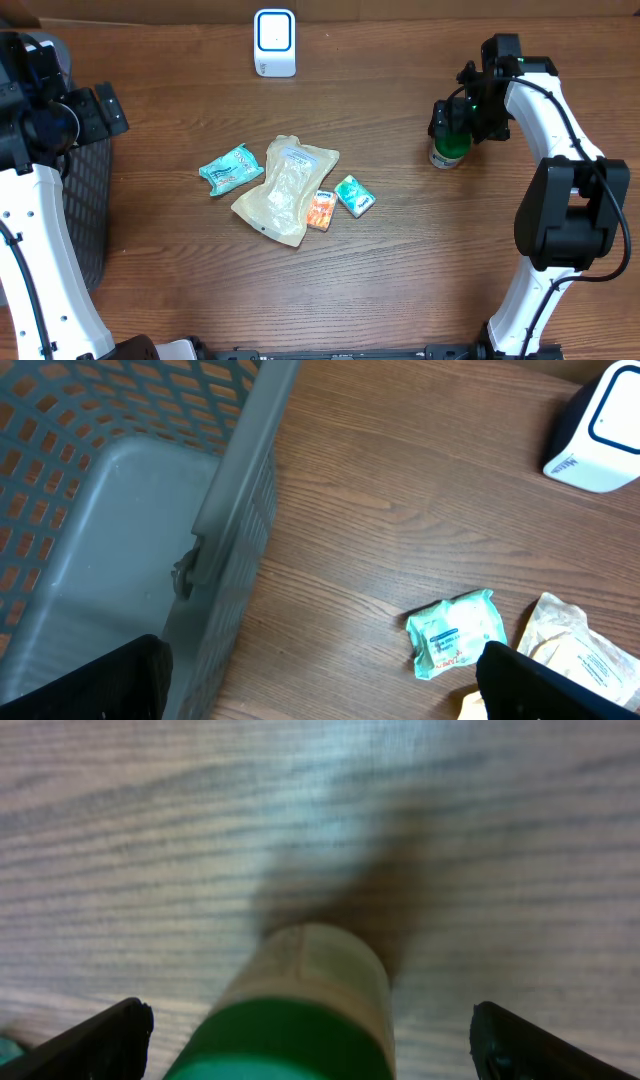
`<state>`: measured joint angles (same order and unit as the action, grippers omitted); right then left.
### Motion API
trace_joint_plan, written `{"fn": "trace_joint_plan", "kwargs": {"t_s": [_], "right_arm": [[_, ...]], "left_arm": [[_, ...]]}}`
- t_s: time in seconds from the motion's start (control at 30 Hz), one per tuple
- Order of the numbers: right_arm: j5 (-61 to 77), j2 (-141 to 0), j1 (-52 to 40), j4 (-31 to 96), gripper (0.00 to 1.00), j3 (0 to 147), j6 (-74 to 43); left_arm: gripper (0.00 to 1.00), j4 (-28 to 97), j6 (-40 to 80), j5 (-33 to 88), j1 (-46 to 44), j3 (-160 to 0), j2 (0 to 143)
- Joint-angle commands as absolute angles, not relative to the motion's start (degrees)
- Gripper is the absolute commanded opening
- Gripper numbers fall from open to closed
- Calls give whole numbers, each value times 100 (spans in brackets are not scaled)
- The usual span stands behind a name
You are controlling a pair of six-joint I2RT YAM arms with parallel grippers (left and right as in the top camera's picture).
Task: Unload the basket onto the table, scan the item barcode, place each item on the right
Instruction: 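Carry the jar right and set it down, then release, then move the right gripper over the teal Kleenex tissue pack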
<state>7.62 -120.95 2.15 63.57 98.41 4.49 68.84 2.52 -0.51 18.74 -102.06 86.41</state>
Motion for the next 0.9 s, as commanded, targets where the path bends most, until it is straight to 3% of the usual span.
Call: {"fn": "trace_joint_plan", "kwargs": {"t_s": [0.0,0.27,0.47,0.6,0.87], "right_arm": [[784,-12075,204,6718,100,10344,425],[1984,-11889,38,9185,100,12571,-198],[2799,-11900,-270,9598,99,12545,34],[2477,-11902,-722,9520,79,12182,172],[2191,-11902,-1441,8595,62,10768,84]], "left_arm": [[100,6877,126,-60,1872,-10324,8654],[99,6877,123,-60,1872,-10324,8654],[100,6877,123,-60,1872,-10324,8654],[100,6877,123,-58,1872,-10324,8654],[100,6877,126,-60,1872,-10324,8654]]}}
